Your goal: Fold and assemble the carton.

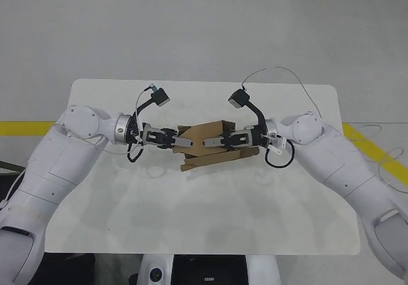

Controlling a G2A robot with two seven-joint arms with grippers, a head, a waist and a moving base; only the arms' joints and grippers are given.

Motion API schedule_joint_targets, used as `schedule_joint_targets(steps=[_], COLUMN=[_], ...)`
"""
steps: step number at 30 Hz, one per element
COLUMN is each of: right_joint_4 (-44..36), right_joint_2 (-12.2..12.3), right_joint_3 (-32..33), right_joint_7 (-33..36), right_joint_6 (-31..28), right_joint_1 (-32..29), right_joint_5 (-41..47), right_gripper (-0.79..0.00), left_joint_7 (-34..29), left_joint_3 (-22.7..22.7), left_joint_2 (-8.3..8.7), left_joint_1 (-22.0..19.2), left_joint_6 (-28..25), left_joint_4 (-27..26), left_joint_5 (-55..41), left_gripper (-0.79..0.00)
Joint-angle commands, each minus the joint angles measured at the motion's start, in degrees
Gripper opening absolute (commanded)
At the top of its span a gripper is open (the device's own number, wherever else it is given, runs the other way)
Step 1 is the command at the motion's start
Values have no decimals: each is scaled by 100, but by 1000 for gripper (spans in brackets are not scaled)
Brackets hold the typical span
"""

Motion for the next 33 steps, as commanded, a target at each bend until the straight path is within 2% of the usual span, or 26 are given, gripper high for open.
schedule_joint_targets(steps=[1,2,3,4,19,27,33], right_joint_4=[29,43,65,84,422,506,540], right_joint_2=[-11,-16,-21,-26,-101,-195,-300], right_joint_3=[-33,-47,-60,-76,-213,-300,-347], right_joint_7=[-17,-24,-32,-34,-342,-459,-537], right_joint_6=[-17,-24,-32,-34,-342,-458,-536], right_joint_1=[12,23,34,47,138,190,240], right_joint_5=[12,16,20,17,-97,-127,-129], right_gripper=[-785,-785,-785,-785,-785,-785,-785], left_joint_7=[-1,-11,-30,-54,-392,-604,-562], left_joint_3=[21,30,33,35,-148,-298,-276], left_joint_2=[15,20,26,32,61,-3,-85], left_joint_1=[-8,-5,-7,-11,38,86,56], left_joint_6=[2,11,30,54,393,605,563], left_joint_4=[-4,-8,-17,-31,-57,-99,-79], left_joint_5=[-15,-60,-128,-185,-1233,-1842,-1723], left_gripper=[-770,-631,-422,0,0,0,0])
